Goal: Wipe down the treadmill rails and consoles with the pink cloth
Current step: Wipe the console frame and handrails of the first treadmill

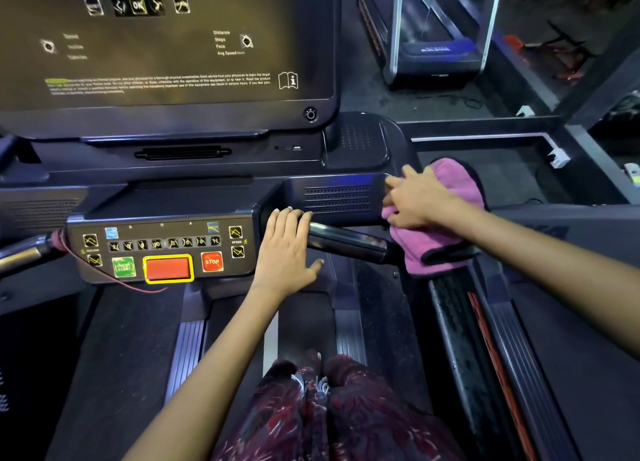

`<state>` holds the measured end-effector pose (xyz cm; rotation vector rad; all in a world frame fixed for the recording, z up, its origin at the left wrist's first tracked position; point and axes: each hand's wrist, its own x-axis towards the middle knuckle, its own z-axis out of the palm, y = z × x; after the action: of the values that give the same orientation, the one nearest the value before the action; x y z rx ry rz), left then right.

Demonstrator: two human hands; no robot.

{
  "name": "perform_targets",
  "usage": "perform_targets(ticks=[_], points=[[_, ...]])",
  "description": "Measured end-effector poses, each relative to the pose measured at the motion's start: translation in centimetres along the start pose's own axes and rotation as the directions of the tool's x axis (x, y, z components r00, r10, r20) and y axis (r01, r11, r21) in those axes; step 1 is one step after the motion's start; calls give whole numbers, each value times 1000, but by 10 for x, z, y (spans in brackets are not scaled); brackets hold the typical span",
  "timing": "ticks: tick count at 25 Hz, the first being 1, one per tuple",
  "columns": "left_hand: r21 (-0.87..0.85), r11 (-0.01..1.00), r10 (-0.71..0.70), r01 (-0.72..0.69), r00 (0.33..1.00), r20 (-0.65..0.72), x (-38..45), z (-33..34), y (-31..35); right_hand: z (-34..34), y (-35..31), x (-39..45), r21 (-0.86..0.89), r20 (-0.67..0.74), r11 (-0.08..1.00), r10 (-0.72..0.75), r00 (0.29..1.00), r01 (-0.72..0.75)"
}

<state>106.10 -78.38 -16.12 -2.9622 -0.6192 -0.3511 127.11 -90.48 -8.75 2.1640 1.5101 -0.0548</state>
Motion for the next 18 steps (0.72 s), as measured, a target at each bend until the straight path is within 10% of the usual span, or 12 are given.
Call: perform_targets(ticks=[5,10,18], points=[[19,1000,16,-15,1000,-23,-1,1,-2,-5,-17,-21,-122,113,982,-133,985,147],[17,1000,23,-22,999,-34,0,-1,-3,-14,-8,19,-163,11,987,5,1000,-3],[-5,1000,24,-25,1000,-11,-2,-3,-4,-7,-33,17,-340,195,901,-213,958,269]])
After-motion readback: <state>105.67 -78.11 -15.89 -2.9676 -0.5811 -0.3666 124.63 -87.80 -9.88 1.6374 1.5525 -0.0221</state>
